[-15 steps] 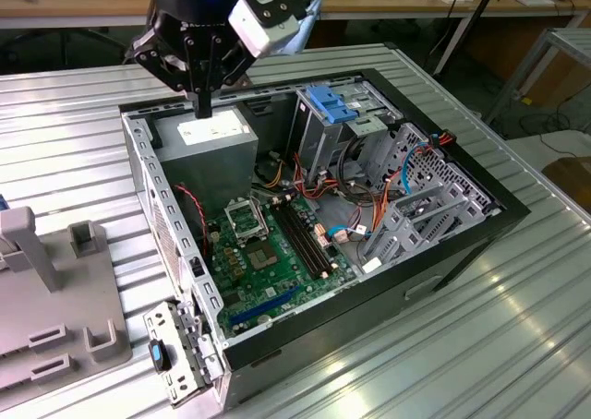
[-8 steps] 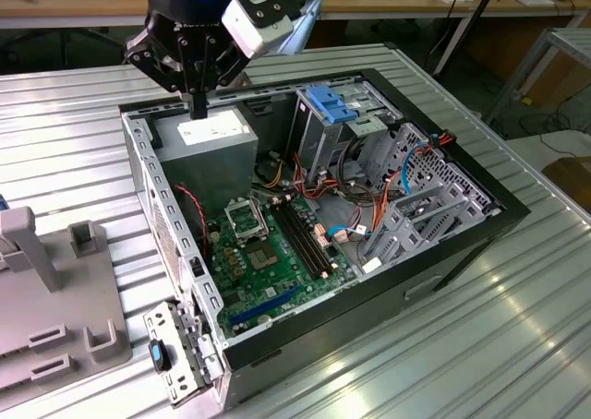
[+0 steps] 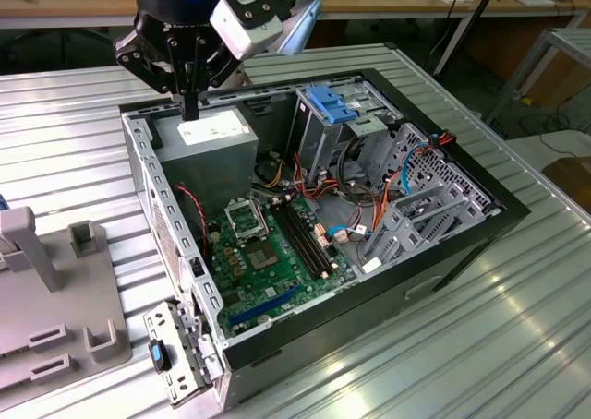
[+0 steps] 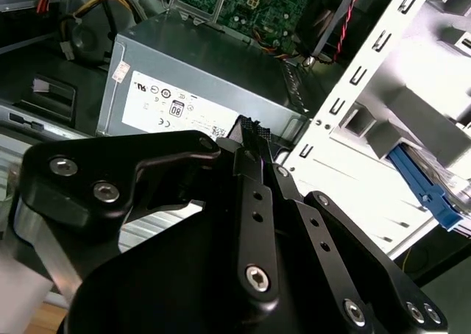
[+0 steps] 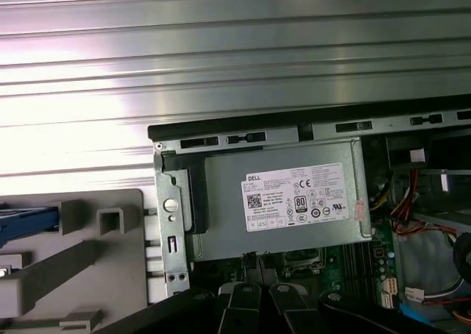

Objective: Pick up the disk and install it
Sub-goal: 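Reach for the disk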

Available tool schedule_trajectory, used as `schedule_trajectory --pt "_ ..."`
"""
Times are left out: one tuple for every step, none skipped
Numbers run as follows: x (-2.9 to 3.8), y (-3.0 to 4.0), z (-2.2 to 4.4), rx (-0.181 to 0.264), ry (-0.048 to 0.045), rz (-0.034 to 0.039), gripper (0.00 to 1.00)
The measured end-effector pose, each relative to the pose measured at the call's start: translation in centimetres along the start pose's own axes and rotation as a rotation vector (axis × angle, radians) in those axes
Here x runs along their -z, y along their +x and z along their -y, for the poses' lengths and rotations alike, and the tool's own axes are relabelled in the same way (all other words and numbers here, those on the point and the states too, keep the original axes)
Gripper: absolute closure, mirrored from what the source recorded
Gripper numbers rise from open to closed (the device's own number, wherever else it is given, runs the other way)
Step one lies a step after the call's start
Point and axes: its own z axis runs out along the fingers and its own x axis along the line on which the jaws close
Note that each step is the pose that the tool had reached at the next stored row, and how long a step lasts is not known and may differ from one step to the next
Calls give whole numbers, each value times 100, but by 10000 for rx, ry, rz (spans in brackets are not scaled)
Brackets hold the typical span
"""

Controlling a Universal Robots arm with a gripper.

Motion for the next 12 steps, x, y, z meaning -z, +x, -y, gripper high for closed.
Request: schedule_trajectory --pt "0 10 1 0 0 0 89" --pt "1 17 1 0 1 -1 89" --pt "1 25 2 0 0 -1 89" --pt "1 37 3 1 1 -1 89" --pt "1 47 4 0 0 -1 89" --pt "2 55 4 0 0 -1 89" --pt "2 75 6 0 0 -2 89" --pt "2 83 6 0 0 -2 89" --pt "2 89 7 0 -1 -3 89" --pt "3 98 7 0 0 -3 89" --pt "3 105 8 -1 -1 -3 89" --pt "3 115 9 0 -1 -4 89"
